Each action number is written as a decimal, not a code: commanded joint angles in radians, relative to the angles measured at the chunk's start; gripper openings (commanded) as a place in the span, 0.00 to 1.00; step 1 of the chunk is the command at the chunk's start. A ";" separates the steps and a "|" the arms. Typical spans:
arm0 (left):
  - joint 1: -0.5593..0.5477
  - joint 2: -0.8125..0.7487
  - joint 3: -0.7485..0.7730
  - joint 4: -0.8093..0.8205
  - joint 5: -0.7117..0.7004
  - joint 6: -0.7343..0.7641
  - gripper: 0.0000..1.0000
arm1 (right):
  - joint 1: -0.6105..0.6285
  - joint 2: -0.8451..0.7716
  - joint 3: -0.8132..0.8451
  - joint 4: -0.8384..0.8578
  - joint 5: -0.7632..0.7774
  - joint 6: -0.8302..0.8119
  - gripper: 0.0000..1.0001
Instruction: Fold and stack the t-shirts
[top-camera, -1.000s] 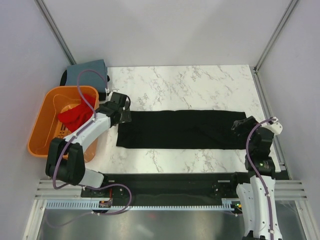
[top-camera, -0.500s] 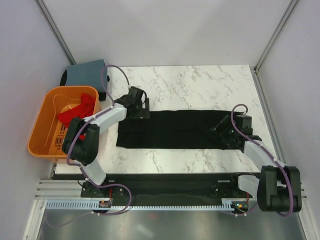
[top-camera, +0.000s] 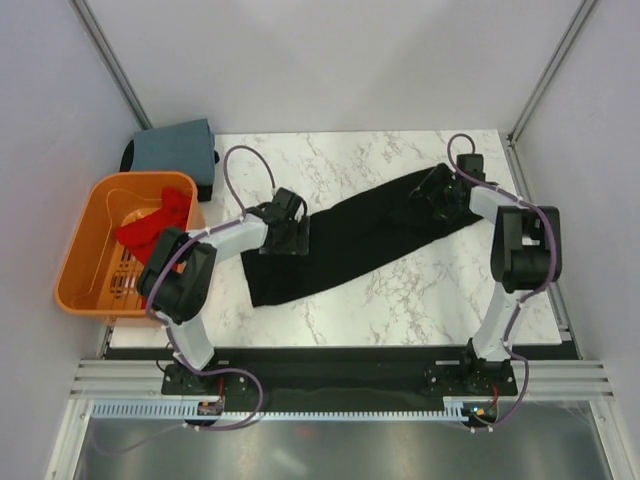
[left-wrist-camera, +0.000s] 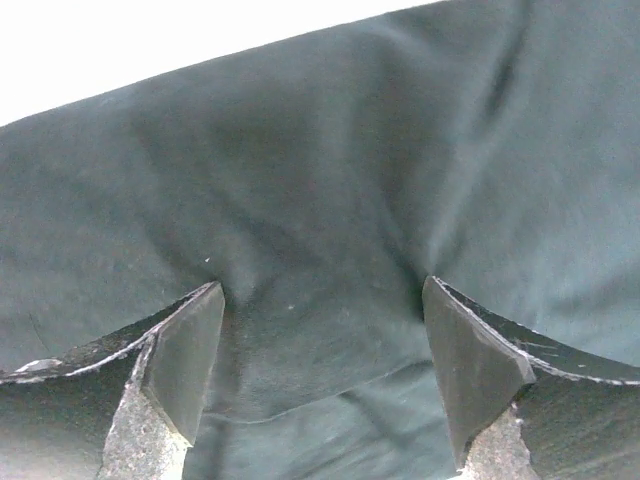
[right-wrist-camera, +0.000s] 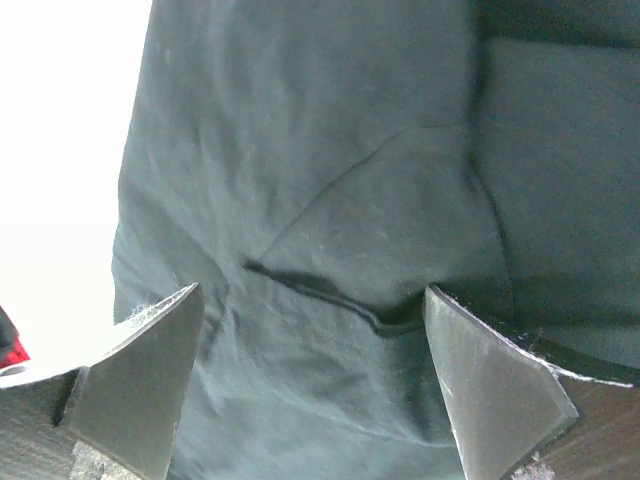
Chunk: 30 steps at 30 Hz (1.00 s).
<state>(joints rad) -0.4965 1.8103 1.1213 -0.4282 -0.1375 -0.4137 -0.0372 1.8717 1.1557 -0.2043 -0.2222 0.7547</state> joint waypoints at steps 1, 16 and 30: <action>-0.144 0.009 -0.109 -0.109 0.229 -0.143 0.86 | 0.043 0.211 0.235 -0.128 -0.020 -0.051 0.98; -0.557 0.035 -0.135 0.112 0.268 -0.500 0.89 | 0.211 0.824 1.109 -0.262 -0.080 -0.083 0.98; -0.637 -0.613 -0.176 -0.122 -0.107 -0.591 1.00 | 0.212 0.528 1.101 -0.185 -0.264 -0.121 0.98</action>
<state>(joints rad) -1.1366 1.3609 1.0168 -0.4694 -0.0662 -0.9268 0.1738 2.5790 2.2642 -0.3832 -0.4129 0.6548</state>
